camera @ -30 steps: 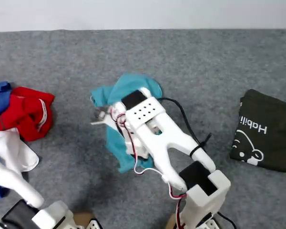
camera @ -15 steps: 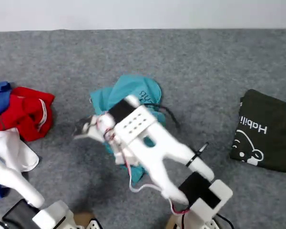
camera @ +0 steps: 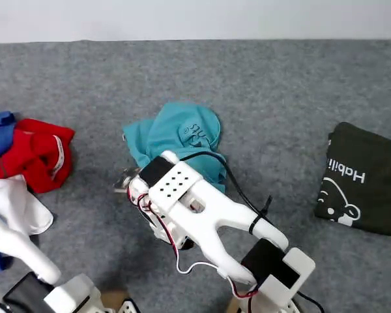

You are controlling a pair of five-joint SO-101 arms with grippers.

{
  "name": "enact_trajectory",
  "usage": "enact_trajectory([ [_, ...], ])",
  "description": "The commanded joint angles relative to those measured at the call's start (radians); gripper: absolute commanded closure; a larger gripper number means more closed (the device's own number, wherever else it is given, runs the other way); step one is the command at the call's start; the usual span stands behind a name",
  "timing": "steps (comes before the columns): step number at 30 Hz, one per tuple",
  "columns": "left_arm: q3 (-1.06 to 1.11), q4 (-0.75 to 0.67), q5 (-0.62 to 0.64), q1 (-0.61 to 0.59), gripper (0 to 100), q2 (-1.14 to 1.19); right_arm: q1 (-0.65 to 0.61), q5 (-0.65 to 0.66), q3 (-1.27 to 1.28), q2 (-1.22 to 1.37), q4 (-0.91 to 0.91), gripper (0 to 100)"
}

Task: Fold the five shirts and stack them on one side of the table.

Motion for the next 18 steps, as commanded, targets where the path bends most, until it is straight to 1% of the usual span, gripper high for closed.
enact_trajectory([
  [1,-0.002,0.025,0.005,0.008,86,-0.043,-0.01,-0.287,-0.003,-0.048,0.038,91.6],
  [4,-0.002,0.043,0.005,0.011,86,-0.041,-0.01,-0.459,-0.003,-0.044,0.036,95.1],
  [7,-0.002,0.043,0.005,0.011,86,-0.04,-0.01,-0.546,-0.005,-0.008,0.024,94.1],
  [9,-0.002,0.043,0.005,0.009,86,-0.041,-0.019,-0.571,-0.009,0.013,0.033,93.3],
  [13,-0.002,0.043,0.005,0.006,86,-0.043,-0.087,-0.608,-0.002,0.035,0.033,93.0],
  [16,-0.002,0.043,0.005,0.006,86,-0.043,-0.13,-0.617,-0.009,0.059,0.005,93.0],
  [18,-0.002,0.043,0.005,0.006,86,-0.043,-0.131,-0.617,-0.008,0.091,-0.03,93.0],
])
